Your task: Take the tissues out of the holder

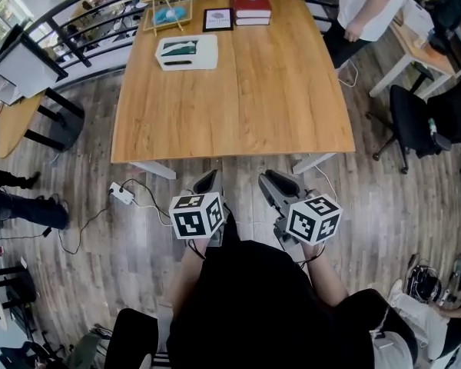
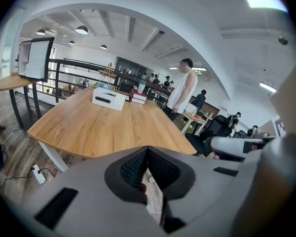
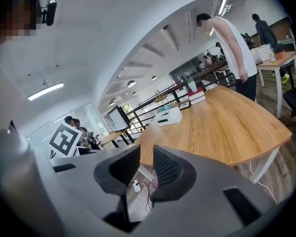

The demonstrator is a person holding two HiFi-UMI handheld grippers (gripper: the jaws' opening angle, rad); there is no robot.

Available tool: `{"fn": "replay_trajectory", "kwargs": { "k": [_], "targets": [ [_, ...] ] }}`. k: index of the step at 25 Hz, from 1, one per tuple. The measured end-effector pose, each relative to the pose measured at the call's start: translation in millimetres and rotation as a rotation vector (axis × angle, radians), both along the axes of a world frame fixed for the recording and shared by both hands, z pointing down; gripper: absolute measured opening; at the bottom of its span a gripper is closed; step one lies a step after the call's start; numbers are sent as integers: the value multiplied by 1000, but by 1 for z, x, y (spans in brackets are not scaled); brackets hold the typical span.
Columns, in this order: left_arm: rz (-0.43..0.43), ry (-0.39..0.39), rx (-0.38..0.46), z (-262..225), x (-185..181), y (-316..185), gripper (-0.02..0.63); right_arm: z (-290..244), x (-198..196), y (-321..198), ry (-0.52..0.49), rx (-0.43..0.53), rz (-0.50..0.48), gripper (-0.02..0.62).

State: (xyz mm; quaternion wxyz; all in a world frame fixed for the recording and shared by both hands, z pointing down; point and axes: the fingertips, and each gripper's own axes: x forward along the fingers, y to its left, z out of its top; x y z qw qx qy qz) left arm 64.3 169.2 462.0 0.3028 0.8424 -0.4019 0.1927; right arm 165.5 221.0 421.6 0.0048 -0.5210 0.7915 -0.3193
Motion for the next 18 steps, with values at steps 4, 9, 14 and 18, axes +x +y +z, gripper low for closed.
{"fn": "replay_trajectory", "kwargs": {
  "k": [4,9,14,18],
  "targets": [
    [7,2,6,-10,-9,-59,11,-7,-17,-58,-3,-5,-24,77],
    [2,11,9,-21,-24,-130,11,-15,-38,-135,22,-3,-51,77],
    [-14,14,7,-27,-39,-195,11,-15,-56,-206,69,-30,-85,75],
    [-32,20,3,-28,-52,-236,11,-19,-70,-255,56,-18,-101,77]
  ]
}}
